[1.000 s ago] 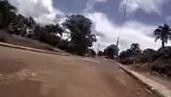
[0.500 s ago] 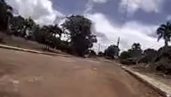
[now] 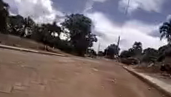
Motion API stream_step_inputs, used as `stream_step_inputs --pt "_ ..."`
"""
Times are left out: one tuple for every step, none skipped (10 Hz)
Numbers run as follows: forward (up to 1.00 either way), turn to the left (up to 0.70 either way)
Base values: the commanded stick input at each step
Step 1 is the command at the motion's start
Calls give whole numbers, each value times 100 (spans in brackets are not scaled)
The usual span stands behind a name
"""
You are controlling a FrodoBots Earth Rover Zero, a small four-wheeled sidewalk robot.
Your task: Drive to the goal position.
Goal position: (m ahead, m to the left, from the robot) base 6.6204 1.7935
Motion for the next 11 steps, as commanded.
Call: stream_step_inputs --pt "100 0" --pt "100 0" --pt "100 0" --pt "100 0" --pt "100 0" --pt "100 0" --pt "100 0" --pt "100 0" --pt "100 0" --pt "100 0" --pt "100 0"
